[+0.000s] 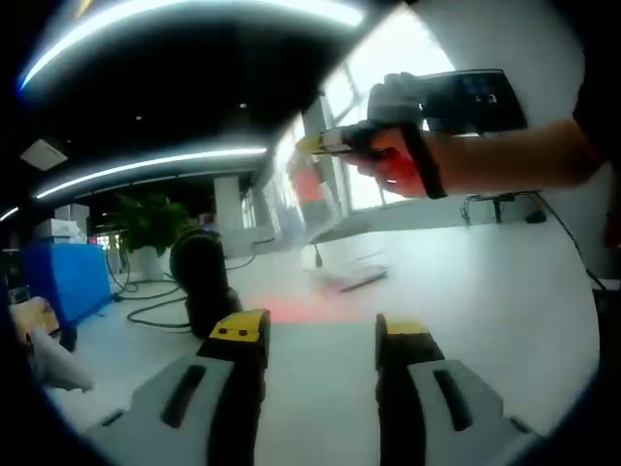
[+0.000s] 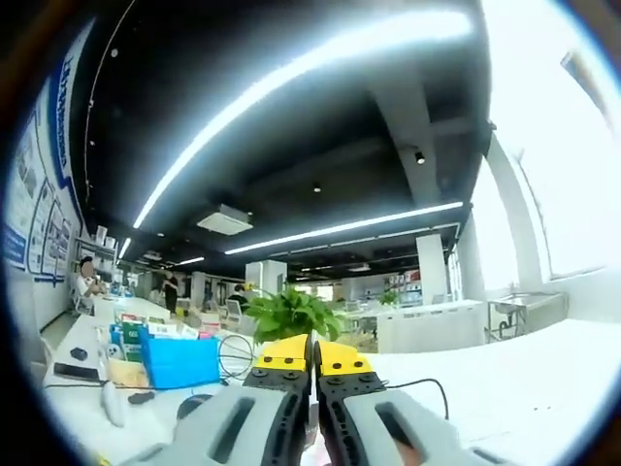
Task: Clip sheet goods on table flip sheet goods clip sheet goods scan sheet goods put sheet goods back to table
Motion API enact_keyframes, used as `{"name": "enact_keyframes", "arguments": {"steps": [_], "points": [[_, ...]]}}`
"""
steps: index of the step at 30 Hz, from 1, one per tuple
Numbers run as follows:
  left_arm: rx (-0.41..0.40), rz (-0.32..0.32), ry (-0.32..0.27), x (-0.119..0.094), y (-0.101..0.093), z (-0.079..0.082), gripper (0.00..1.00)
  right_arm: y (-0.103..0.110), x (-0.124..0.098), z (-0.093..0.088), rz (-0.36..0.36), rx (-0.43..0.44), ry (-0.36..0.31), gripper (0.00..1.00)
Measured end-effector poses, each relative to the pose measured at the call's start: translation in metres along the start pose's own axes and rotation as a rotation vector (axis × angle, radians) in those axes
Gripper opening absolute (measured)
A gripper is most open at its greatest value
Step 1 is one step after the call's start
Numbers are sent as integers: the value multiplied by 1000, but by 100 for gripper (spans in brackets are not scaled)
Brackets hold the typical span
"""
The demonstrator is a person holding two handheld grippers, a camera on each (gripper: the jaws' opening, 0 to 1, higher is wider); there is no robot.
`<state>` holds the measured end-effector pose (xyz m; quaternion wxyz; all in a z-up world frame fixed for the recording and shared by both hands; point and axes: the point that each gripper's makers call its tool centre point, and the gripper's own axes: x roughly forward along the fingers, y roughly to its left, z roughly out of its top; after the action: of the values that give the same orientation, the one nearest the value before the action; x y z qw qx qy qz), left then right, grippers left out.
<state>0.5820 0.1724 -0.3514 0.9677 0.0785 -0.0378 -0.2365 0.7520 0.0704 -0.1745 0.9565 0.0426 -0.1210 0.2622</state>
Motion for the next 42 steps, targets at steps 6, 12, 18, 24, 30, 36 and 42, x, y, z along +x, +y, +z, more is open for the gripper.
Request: {"name": "enact_keyframes", "arguments": {"steps": [6, 12, 18, 24, 30, 36, 42], "points": [[5, 2, 7, 1, 0, -1, 36, -5, -9, 1, 23, 1, 22, 0], [5, 9, 7, 0, 1, -1, 36, -4, -17, 4, 52, -6, 37, 0], [3, 8, 6, 0, 1, -1, 36, 1, -25, 10, 89, -39, 50, 0], [1, 10, 4, 0, 1, -1, 36, -5, -31, 18, 99, -57, 60, 0], [3, 11, 6, -1, 1, -1, 36, -13, -35, 20, 101, -94, 70, 0], [5, 15, 9, -1, 1, -1, 36, -23, -39, 17, 106, -139, 87, 0], [4, 16, 6, -1, 1, -1, 36, -32, -43, 9, 113, -238, 109, 0]]}}
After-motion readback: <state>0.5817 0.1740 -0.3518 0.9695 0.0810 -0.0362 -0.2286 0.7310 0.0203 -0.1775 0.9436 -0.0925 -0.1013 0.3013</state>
